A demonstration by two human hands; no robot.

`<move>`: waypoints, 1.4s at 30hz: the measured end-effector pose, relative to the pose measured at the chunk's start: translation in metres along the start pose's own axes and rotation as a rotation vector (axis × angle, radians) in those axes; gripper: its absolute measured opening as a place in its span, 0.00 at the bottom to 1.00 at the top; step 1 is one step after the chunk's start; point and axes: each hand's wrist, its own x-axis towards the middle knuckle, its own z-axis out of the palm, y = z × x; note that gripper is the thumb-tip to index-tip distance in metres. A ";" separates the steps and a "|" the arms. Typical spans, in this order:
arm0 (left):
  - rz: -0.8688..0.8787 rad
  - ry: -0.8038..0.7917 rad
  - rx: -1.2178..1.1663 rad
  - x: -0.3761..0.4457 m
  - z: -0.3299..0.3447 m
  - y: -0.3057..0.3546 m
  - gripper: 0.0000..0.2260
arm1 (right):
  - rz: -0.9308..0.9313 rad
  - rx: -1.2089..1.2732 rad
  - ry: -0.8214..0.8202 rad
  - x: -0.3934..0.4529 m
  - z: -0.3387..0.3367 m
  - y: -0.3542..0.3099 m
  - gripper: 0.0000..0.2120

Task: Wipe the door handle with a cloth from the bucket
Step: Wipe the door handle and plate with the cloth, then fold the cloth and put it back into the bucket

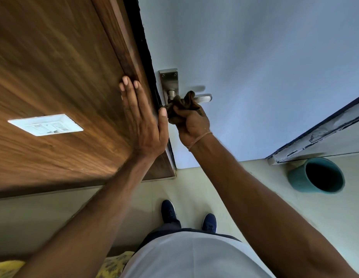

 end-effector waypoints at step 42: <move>-0.149 -1.139 -0.820 0.005 0.110 0.286 0.09 | -0.251 -0.227 0.493 -0.148 -0.240 -0.187 0.18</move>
